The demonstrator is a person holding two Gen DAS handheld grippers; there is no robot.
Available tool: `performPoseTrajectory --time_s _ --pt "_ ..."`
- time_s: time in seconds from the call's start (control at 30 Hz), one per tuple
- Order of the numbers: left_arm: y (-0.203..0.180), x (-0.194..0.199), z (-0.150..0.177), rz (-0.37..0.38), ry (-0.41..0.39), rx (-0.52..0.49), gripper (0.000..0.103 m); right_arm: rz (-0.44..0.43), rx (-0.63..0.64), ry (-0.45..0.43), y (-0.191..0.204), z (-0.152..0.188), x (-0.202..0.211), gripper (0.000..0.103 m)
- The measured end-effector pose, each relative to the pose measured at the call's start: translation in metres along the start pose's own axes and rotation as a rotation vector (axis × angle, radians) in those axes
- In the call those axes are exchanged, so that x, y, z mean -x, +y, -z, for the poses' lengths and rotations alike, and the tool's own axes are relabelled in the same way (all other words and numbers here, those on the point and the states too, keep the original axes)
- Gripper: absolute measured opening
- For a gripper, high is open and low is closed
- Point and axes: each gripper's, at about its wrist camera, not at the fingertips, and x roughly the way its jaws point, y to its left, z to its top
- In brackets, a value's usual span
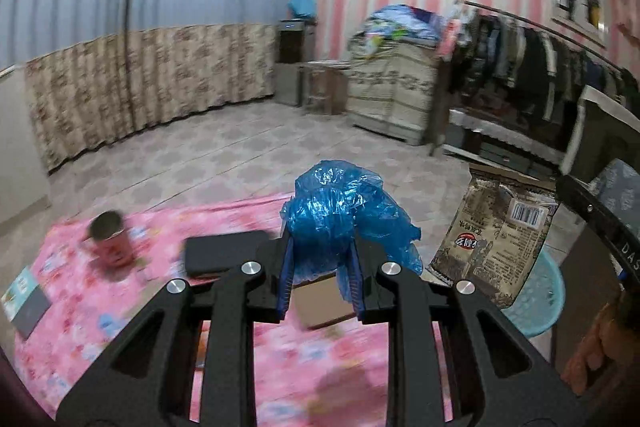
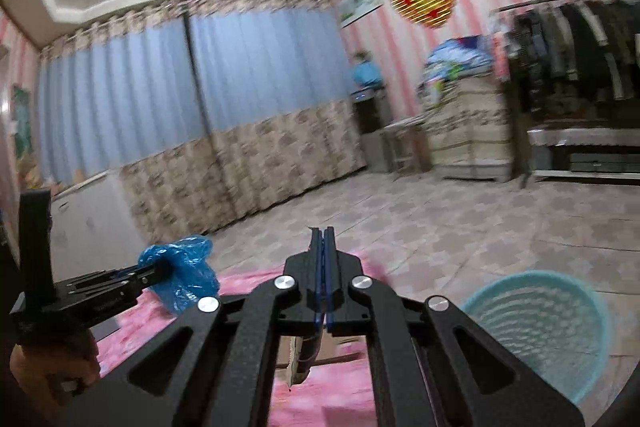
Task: Collect trash
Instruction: 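Carry blue bag and snack packet over the blue basket and open both tools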
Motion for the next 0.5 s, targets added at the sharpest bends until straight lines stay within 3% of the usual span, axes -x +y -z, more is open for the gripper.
performPoseTrajectory --time_s 0.23,0.33,0.5 --pt "-0.088 -0.041 0.001 0.119 0.042 -0.062 0.022 0.238 -0.047 -0.036 -0.098 -0.010 0.038 0.001" --pt "-0.124 -0.059 0.006 0.172 0.053 -0.084 0.022 0.309 -0.026 -0.015 -0.114 -0.007 0.038 0.001" --pt "-0.173 -0.085 0.020 0.235 0.075 -0.126 0.022 0.342 -0.004 0.008 -0.123 -0.008 0.033 0.001"
